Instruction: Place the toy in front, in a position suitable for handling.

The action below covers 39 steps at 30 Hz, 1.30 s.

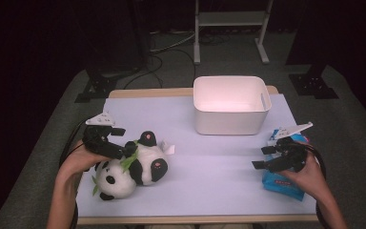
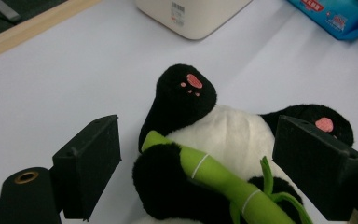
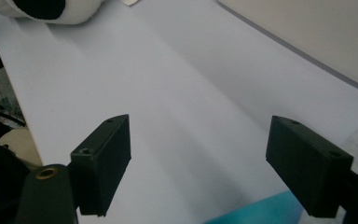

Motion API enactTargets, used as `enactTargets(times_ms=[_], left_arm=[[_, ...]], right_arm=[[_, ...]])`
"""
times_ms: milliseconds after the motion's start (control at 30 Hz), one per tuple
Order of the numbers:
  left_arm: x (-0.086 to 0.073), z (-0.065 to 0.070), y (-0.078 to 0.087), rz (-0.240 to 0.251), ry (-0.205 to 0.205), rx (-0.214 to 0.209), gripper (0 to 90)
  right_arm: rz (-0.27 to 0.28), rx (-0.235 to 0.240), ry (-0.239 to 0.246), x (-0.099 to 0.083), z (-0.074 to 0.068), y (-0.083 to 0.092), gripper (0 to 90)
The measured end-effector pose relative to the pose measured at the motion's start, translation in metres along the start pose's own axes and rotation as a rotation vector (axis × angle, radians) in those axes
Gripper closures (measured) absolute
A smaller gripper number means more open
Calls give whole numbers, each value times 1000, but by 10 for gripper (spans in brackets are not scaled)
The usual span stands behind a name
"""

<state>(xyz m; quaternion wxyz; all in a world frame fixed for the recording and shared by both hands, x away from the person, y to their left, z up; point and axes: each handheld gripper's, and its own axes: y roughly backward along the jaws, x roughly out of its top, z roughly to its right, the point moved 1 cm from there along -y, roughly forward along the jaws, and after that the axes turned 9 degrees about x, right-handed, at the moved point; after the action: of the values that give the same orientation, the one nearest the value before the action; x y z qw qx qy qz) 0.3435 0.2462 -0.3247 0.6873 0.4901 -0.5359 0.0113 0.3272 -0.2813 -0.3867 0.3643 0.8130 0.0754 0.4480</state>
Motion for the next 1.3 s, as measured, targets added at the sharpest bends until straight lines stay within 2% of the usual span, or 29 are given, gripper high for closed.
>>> enactTargets(times_ms=[267,400,533,600,733,833,933,1033,1167,1200,1300], left_arm=[[3,6,8,-26,-35,-27,142],[1,6,9,-44,-35,-33,162],[-1,8,8,-63,-46,-47,163],[-2,7,7,-74,-44,-50,206],[-3,8,4,-87,-37,-63,221],[-4,13,4,-90,-48,-104,223],[-6,15,2,-108,-58,-107,223],[-10,15,-3,-147,-65,-101,235],[-14,15,-7,-168,-59,-110,372],[-17,16,-10,-186,-52,-125,449],[-18,17,-9,-171,-51,-133,546]], right_arm=[[-10,2,10,1,-2,-2,207],[-12,1,12,1,-3,-1,207],[-14,3,17,2,-4,-2,207],[-17,2,20,2,-4,-3,207],[-25,3,21,2,-6,-5,207],[-28,6,27,3,-6,-6,207],[-28,6,28,2,-6,-6,207],[-31,6,32,3,-5,-7,207],[-35,7,31,3,-7,-7,207],[-34,8,32,3,-7,-7,207],[-33,8,34,3,-7,-7,207]])
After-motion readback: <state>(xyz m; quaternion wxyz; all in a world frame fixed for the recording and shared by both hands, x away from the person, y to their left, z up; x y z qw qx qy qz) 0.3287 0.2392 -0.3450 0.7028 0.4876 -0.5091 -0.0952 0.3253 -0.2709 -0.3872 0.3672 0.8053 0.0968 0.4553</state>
